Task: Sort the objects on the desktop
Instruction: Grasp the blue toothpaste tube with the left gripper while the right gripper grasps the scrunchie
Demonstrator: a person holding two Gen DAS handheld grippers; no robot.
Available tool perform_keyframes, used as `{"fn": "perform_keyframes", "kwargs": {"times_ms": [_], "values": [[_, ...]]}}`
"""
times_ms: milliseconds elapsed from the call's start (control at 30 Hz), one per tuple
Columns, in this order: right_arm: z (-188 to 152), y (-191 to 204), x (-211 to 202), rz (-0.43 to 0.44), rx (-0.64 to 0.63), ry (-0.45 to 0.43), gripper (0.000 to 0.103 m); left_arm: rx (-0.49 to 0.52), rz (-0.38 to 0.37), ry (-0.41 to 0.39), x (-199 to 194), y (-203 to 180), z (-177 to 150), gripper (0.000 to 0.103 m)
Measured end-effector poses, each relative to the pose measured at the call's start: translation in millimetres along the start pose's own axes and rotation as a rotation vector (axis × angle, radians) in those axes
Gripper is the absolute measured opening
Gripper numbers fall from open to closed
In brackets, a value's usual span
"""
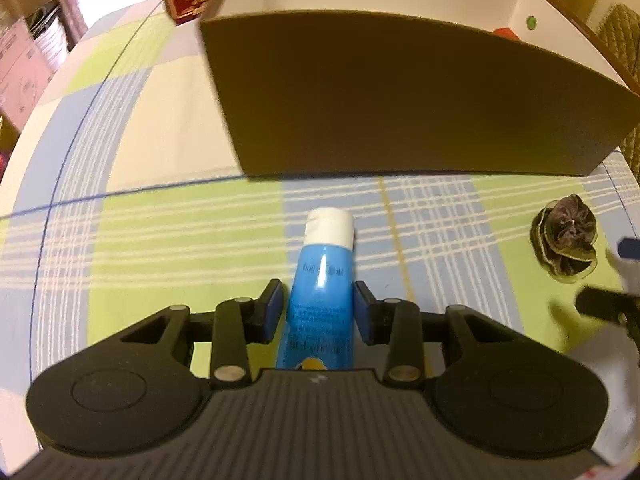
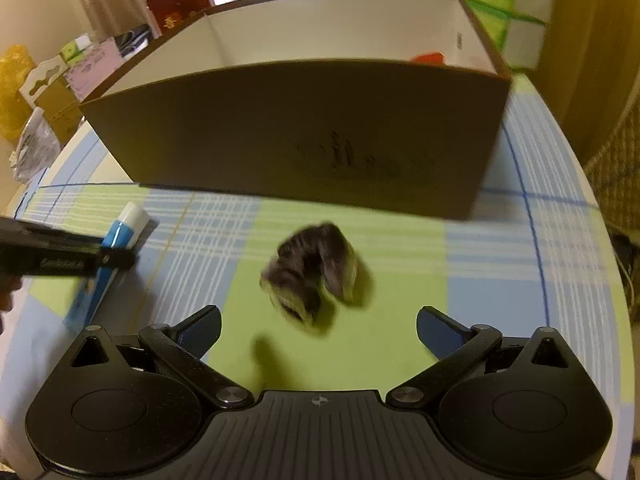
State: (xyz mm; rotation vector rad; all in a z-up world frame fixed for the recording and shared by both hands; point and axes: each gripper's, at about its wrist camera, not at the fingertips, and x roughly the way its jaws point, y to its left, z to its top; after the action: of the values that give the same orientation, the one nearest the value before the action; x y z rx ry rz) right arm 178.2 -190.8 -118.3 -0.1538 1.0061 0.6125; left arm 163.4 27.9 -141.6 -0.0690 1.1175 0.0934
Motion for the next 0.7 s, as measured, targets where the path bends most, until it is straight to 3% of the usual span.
{"fn": "perform_keyframes", "kwargs": {"times_ms": [167,233,400,533,700], "values": [[8.8,7.0,24.5,-0.01,-0.078,-0.001,0.1,-0.02,0.011,0.001,-6.5,8.4,-8.5,0.034],[9.6,10.8,33.1,-0.019,-0.11,0.006,0.087,-0.027,0.008,0.0,-8.0,10.7,-9.8,0.034],[7.3,16.4,38.7,-0.049,-0.181,-0.024,0.073,-0.02,0.001,-0.01,-9.1,12.8,-13.7,0.036],[9.0,10.0,36.5,-0.059,-0.17,-0.043,0.045,-0.008,0.0,-0.01,-9.3,11.4,-10.8,0.048],[6.9,11.3,34.1,-0.067,-0.165,-0.049,0.036,-0.005,0.005,-0.01,-8.2,9.1,-10.3,0.051]]}}
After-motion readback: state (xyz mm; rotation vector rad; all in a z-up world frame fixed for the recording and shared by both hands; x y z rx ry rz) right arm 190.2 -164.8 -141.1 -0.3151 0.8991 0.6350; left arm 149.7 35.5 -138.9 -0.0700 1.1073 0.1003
